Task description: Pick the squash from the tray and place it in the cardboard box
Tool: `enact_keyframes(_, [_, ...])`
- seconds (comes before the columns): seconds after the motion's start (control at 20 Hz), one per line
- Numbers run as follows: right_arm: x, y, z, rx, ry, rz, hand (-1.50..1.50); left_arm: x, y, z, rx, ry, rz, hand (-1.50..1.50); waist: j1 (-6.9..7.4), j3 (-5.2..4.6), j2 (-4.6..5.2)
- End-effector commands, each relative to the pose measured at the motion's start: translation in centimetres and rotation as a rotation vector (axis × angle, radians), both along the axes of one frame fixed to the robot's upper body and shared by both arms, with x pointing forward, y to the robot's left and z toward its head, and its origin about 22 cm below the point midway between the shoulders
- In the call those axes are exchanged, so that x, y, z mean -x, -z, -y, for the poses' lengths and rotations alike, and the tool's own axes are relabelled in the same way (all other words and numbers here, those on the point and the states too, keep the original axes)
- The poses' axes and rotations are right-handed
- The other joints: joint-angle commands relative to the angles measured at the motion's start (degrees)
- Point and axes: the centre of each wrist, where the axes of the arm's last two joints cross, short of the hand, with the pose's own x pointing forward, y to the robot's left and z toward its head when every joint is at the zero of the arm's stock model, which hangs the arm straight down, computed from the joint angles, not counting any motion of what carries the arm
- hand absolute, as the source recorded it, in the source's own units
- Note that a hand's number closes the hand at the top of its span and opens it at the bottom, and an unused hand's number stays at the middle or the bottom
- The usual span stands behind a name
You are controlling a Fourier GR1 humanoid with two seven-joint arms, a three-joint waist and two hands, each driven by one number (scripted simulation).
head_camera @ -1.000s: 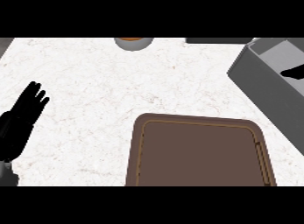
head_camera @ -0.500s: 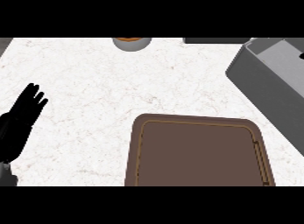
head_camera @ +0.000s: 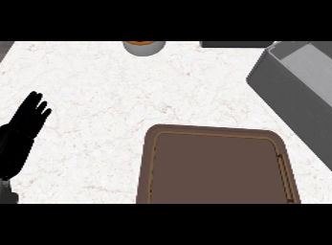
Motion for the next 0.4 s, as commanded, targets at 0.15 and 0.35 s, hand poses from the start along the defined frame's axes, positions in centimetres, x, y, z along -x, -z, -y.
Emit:
enact_keyframes(0.15, [4.8, -0.1, 4.1, 0.013, -0.044, 0.017, -1.5, 0.7, 0.3, -0.4, 0.003, 0.018, -0.002, 0.0, -0.12, -0.03, -0.07])
enact_keyframes(0.35, [5.0, 0.5, 4.3, 0.035, -0.028, 0.0, -1.5, 1.0, 1.1, 1.0, -0.012, -0.008, -0.002, 0.0, 0.3, 0.0, 0.04])
